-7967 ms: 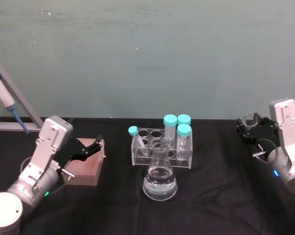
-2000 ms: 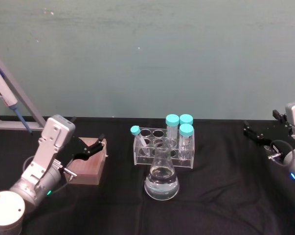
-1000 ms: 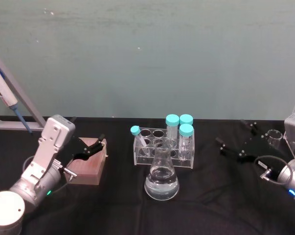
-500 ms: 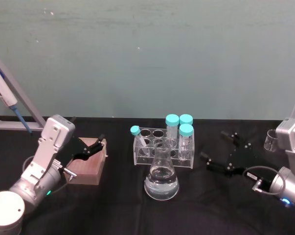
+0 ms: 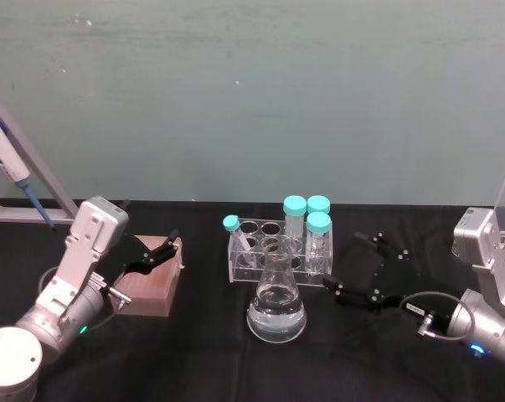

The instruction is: Place the experimental apparatus aside using one hand.

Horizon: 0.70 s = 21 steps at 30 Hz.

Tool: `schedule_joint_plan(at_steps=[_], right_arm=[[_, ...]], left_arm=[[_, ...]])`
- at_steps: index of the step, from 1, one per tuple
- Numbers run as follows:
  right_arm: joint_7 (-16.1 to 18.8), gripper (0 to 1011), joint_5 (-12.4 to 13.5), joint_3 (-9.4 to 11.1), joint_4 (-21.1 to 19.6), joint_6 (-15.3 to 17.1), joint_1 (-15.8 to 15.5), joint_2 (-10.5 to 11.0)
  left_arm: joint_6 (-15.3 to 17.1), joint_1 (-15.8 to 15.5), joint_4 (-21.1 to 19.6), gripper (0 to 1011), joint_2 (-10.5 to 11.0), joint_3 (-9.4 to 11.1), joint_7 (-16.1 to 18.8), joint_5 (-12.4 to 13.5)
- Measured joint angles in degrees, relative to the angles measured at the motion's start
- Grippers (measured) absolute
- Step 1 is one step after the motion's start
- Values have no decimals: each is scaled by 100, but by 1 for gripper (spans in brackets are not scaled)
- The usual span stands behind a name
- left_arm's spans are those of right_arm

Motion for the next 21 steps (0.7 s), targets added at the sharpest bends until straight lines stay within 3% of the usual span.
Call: schedule_joint_plan(at_steps=[12,21], right_arm=[[167,1003,184,-209,33,-52,98,49],[430,1003,463,-386,331,37,322,6]], left_arm=[[0,0,0,1000,0,0,0,0],[0,0,0,1000,0,0,0,0]])
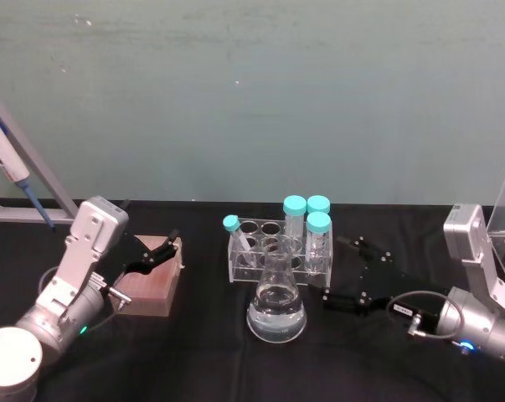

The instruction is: Place the experimental apparatus aside using one hand.

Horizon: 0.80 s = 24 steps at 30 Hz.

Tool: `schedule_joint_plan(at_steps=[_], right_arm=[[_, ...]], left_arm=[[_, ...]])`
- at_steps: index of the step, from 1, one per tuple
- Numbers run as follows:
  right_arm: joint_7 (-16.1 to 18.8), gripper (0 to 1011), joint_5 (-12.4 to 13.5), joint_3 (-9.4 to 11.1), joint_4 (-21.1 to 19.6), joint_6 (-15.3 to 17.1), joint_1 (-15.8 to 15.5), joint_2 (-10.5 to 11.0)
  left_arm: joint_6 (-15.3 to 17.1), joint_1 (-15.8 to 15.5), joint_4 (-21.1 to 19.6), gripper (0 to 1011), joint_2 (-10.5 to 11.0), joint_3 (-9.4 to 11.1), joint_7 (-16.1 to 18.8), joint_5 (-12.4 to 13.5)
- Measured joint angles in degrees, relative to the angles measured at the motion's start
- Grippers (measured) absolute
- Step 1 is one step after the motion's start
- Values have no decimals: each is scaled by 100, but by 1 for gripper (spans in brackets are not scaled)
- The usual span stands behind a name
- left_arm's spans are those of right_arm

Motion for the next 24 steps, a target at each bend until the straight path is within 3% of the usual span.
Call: schedule_joint_plan(at_steps=[24], right_arm=[[404,1003,317,-447,752,-123,561,-153]], left_arm=[[0,0,0,1000,0,0,0,0]])
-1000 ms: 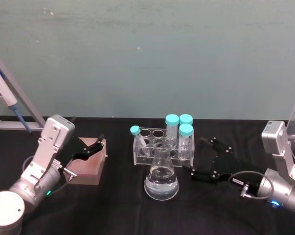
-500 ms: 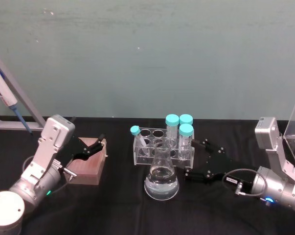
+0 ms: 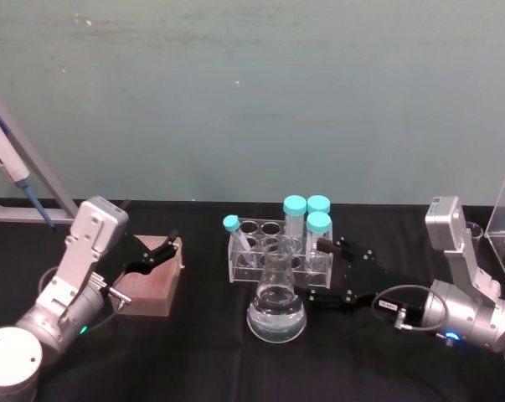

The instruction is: Place the experimental apparatus aside using one hand.

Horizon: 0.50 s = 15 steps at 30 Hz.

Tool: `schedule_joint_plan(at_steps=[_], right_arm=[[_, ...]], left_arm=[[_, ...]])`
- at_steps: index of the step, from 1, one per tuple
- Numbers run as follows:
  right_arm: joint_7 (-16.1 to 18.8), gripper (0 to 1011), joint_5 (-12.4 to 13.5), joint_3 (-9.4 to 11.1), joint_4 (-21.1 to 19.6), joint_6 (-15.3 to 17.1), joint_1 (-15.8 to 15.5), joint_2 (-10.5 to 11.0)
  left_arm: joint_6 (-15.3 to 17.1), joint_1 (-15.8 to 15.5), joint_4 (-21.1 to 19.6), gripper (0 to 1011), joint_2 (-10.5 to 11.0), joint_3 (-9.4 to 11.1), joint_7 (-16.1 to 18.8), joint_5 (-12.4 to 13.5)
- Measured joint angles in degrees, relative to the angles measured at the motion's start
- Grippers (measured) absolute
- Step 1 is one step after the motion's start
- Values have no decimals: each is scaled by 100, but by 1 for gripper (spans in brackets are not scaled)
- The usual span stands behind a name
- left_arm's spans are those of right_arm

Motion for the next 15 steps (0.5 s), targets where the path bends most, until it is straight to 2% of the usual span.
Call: schedule_joint_plan(at_steps=[15], right_arm=[[181,1003,182,-245,390,-146,276,-133]], left_arm=[[0,0,0,1000,0,0,0,0]])
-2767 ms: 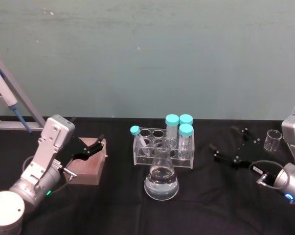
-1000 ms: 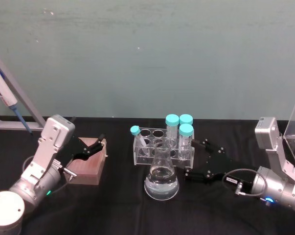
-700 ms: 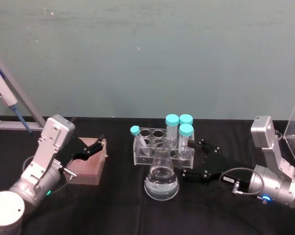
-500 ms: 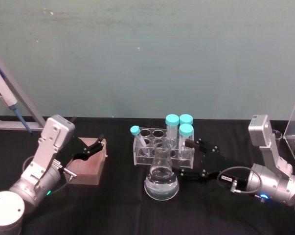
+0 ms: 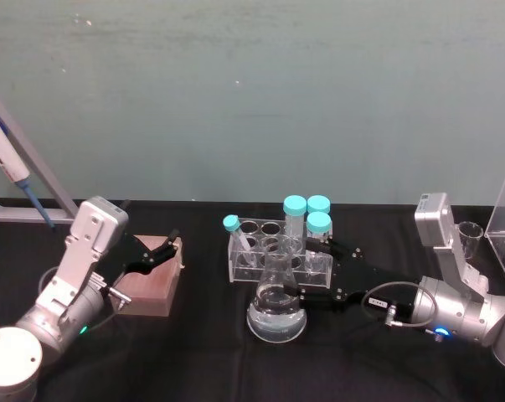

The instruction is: Place the experimental apparatus aside using one hand.

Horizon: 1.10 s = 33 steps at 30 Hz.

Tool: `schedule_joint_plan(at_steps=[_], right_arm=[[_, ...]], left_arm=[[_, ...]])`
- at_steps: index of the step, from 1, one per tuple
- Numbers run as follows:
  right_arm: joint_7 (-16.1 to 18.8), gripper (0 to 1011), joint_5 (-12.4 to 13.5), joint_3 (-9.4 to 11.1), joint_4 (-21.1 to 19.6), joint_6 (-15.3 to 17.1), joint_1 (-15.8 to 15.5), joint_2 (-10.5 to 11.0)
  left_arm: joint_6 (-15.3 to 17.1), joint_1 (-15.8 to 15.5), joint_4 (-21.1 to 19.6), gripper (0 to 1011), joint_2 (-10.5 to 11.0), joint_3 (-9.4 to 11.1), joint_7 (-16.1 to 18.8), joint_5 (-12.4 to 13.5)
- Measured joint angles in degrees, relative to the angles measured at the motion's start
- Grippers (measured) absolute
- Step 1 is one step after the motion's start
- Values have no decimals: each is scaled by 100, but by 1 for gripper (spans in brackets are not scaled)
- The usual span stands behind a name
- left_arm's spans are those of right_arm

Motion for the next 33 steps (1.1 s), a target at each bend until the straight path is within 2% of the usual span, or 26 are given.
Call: schedule_joint_plan(at_steps=[18,33], right_arm=[[55,1003,81,-243,339,-137,239,-128],[77,1003,30,-315,707,-237,453,-281]], left_arm=[[0,0,0,1000,0,0,0,1],[0,0,0,1000,0,0,0,0]])
